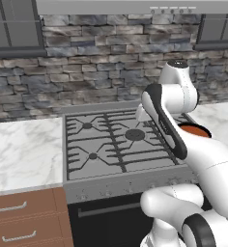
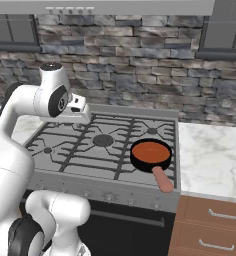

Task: Wait until the marinara sauce is simmered to a deep red color and then turn off the stove.

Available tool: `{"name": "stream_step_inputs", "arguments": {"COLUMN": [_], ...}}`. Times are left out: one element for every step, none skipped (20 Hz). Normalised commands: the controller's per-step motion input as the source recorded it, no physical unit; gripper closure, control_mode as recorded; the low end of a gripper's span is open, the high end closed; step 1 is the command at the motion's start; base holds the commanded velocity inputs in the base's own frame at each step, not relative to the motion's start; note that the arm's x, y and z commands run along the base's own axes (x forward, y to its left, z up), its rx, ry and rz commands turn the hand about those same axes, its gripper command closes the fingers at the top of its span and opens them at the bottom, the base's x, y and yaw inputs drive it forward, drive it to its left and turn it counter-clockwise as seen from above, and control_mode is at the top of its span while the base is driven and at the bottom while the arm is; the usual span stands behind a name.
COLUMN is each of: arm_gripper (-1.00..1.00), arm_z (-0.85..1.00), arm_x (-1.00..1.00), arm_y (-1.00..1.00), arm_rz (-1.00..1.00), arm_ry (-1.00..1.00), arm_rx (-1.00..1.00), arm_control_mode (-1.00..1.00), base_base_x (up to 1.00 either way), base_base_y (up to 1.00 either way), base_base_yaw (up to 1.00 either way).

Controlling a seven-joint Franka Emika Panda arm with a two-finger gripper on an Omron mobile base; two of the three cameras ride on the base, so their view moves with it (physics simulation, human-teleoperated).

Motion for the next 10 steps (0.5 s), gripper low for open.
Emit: {"name": "stream_step_inputs", "arguments": {"arm_gripper": [-1.0, -1.0, -1.0, -1.0, -1.0, -1.0, -1.0, -1.0, -1.0, -1.0], "arm_z": [0.0, 0.0, 0.0, 0.0, 0.0, 0.0, 0.0, 0.0, 0.0, 0.0], "arm_x": [0.0, 0.0, 0.0, 0.0, 0.0, 0.0, 0.0, 0.0, 0.0, 0.0], "arm_y": [0.0, 0.0, 0.0, 0.0, 0.0, 0.0, 0.0, 0.0, 0.0, 0.0], "arm_rz": [0.0, 0.0, 0.0, 0.0, 0.0, 0.0, 0.0, 0.0, 0.0, 0.0], "arm_ry": [0.0, 0.0, 0.0, 0.0, 0.0, 0.0, 0.0, 0.0, 0.0, 0.0], "arm_rx": [0.0, 0.0, 0.0, 0.0, 0.0, 0.0, 0.0, 0.0, 0.0, 0.0], "arm_control_mode": [-1.0, -1.0, -1.0, -1.0, -1.0, -1.0, -1.0, -1.0, -1.0, -1.0], "base_base_x": [0.0, 0.0, 0.0, 0.0, 0.0, 0.0, 0.0, 0.0, 0.0, 0.0], "base_base_y": [0.0, 0.0, 0.0, 0.0, 0.0, 0.0, 0.0, 0.0, 0.0, 0.0], "base_base_yaw": [0.0, 0.0, 0.0, 0.0, 0.0, 0.0, 0.0, 0.0, 0.0, 0.0]}}
